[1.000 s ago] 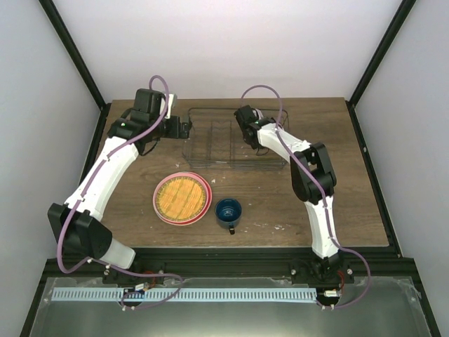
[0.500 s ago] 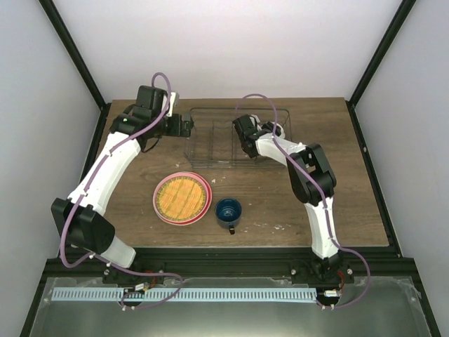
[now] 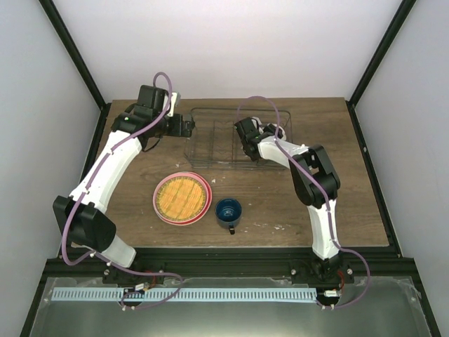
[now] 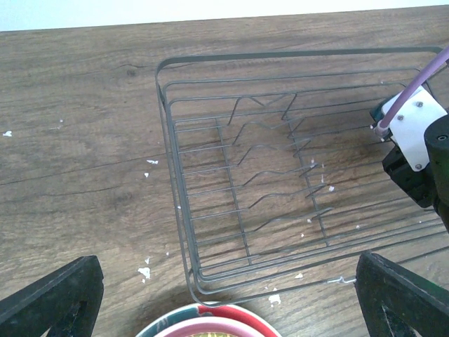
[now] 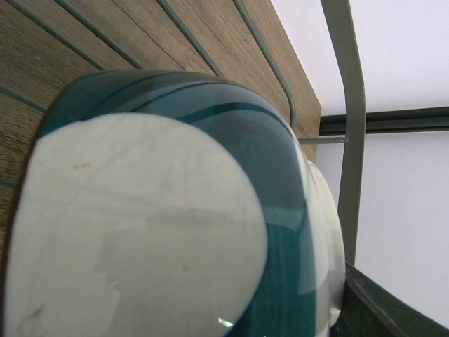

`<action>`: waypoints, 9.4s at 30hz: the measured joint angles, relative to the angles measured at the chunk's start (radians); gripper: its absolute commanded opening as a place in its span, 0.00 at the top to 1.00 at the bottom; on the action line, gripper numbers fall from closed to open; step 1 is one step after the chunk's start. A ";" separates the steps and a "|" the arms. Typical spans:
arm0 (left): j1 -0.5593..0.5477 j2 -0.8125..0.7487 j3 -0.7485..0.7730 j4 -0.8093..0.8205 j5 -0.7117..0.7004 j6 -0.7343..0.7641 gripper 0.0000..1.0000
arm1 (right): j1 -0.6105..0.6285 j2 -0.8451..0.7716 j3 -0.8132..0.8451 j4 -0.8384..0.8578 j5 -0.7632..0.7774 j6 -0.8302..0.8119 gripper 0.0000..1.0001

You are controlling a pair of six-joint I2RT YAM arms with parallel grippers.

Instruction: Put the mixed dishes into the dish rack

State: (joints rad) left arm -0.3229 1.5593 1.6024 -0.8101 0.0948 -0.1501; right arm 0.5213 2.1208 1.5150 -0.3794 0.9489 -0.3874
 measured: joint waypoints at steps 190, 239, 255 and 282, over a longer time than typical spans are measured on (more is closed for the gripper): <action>0.087 0.163 -0.064 0.039 0.043 0.003 0.00 | -0.128 -0.275 0.188 -0.626 -0.492 0.560 0.00; 0.084 0.324 -0.127 0.185 0.163 -0.009 0.00 | -0.322 0.130 0.486 -0.491 -0.481 0.447 0.00; 0.053 0.333 -0.134 0.189 0.177 -0.030 0.00 | -0.334 0.185 0.566 -0.443 -0.474 0.323 0.00; 0.077 0.130 -0.085 0.135 0.118 -0.030 0.00 | -0.119 -0.097 0.533 -0.612 -0.553 0.361 0.00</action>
State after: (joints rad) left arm -0.2462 1.6894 1.5177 -0.6750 0.2131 -0.1799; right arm 0.4019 2.0239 2.0476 -0.9909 0.3958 -0.0261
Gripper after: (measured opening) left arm 0.997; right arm 0.999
